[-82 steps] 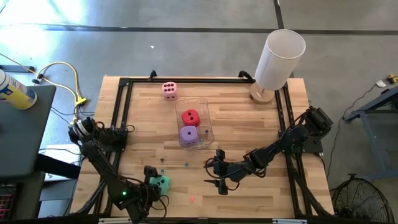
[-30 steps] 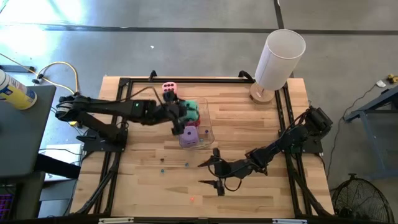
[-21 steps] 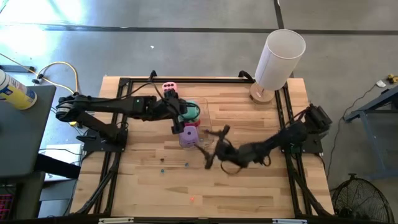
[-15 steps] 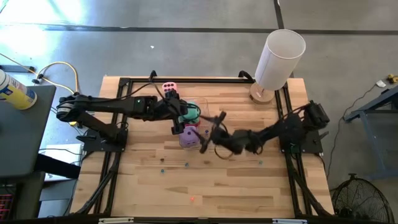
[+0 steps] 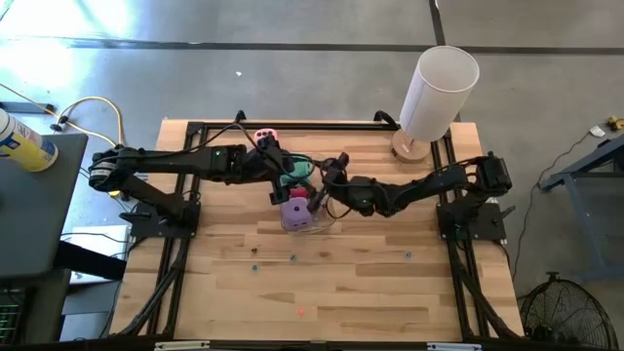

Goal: Pick & Place Dice
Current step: Put the large light blue die into the transparent bin, then put the small black die into the transparent bin

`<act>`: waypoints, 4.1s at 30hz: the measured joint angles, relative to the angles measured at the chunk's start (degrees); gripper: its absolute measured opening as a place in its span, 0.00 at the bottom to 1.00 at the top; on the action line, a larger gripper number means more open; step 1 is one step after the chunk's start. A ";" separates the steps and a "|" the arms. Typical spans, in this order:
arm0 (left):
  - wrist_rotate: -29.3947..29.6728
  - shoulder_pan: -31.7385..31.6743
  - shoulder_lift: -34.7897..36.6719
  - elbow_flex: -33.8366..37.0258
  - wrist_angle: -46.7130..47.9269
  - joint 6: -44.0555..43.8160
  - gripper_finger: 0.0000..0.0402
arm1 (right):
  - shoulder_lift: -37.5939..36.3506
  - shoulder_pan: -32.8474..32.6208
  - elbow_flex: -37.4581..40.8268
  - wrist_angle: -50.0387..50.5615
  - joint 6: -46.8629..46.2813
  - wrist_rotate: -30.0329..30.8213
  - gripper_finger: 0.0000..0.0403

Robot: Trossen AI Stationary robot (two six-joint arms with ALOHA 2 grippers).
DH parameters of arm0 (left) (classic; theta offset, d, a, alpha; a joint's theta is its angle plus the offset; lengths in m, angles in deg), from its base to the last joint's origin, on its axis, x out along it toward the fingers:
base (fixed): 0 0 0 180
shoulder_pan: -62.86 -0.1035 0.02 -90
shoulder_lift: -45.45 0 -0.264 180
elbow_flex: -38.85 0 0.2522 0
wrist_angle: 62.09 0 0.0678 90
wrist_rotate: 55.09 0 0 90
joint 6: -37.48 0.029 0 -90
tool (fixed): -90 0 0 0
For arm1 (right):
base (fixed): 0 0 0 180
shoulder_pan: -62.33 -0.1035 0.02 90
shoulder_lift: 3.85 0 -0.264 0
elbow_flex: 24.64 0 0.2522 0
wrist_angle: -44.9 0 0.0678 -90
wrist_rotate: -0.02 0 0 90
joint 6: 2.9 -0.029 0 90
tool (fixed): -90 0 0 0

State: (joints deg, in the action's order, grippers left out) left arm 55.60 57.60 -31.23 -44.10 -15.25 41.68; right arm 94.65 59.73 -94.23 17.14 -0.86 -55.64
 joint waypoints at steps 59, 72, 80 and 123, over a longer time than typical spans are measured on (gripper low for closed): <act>12.84 52.33 10.47 17.53 16.11 -39.53 0.99 | 0.02 -36.00 -0.01 5.00 2.28 12.20 0.67; 16.90 53.63 37.01 42.05 -7.66 -36.92 0.99 | 0.02 -31.77 -0.01 9.74 -7.39 8.74 0.67; 15.73 51.99 42.53 56.72 -29.49 -25.63 0.99 | 0.02 -30.98 -0.01 9.69 -8.50 -0.81 0.67; 14.10 51.87 12.13 68.81 -60.91 -29.31 0.99 | 0.04 -30.74 -0.01 9.65 -8.51 -3.05 0.67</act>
State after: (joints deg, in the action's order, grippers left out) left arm 69.70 109.47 -19.11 24.71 -76.15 12.37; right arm 94.69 28.99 -94.24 26.79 -9.37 -58.69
